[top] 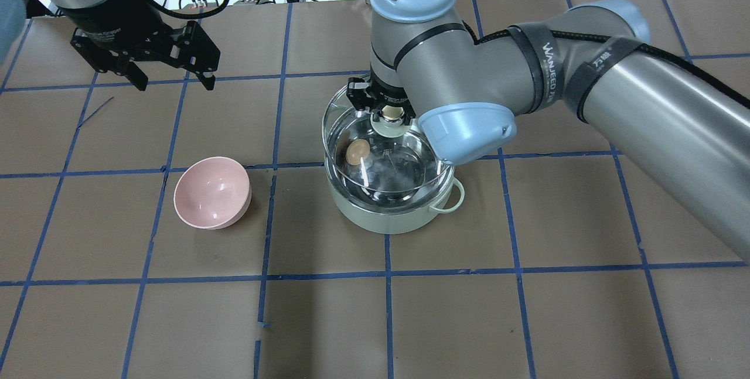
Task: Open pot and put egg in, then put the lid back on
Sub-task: 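Raise the left gripper away while the right gripper carries the lid over the pot, then lower the glass lid onto the pot with the right gripper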
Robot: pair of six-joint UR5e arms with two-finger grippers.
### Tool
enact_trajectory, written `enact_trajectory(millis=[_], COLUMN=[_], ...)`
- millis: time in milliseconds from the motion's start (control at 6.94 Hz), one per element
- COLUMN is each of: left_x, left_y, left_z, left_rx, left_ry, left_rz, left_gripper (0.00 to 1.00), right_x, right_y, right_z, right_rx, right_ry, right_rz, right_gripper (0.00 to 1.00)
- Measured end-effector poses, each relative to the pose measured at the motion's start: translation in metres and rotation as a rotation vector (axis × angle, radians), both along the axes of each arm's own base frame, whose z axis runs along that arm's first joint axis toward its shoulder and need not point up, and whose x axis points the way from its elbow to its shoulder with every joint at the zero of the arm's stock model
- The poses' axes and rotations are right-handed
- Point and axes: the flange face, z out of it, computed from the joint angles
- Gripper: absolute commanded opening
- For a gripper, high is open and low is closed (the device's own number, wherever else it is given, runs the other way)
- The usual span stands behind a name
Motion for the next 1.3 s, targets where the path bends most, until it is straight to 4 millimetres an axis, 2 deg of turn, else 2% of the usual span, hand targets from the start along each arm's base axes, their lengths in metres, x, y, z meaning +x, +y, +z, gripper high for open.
enact_trajectory(millis=[288, 576, 1297], left_x=[0.004, 0.008, 0.013], left_y=[0.008, 0.008, 0.014], left_z=[0.005, 0.012, 0.008], left_rx=[-0.006, -0.013, 0.038], left_ry=[-0.005, -0.008, -0.004], left_rz=[0.018, 0.026, 0.040], left_gripper=[1.00, 1.00, 1.00], right_x=[0.006, 0.016, 0.016], right_y=[0.005, 0.013, 0.018], right_z=[-0.003, -0.006, -0.020], right_rx=[0.015, 0.027, 0.050], right_ry=[-0.003, -0.002, 0.020], right_rz=[-0.021, -0.034, -0.030], right_gripper=[0.30, 0.30, 0.34])
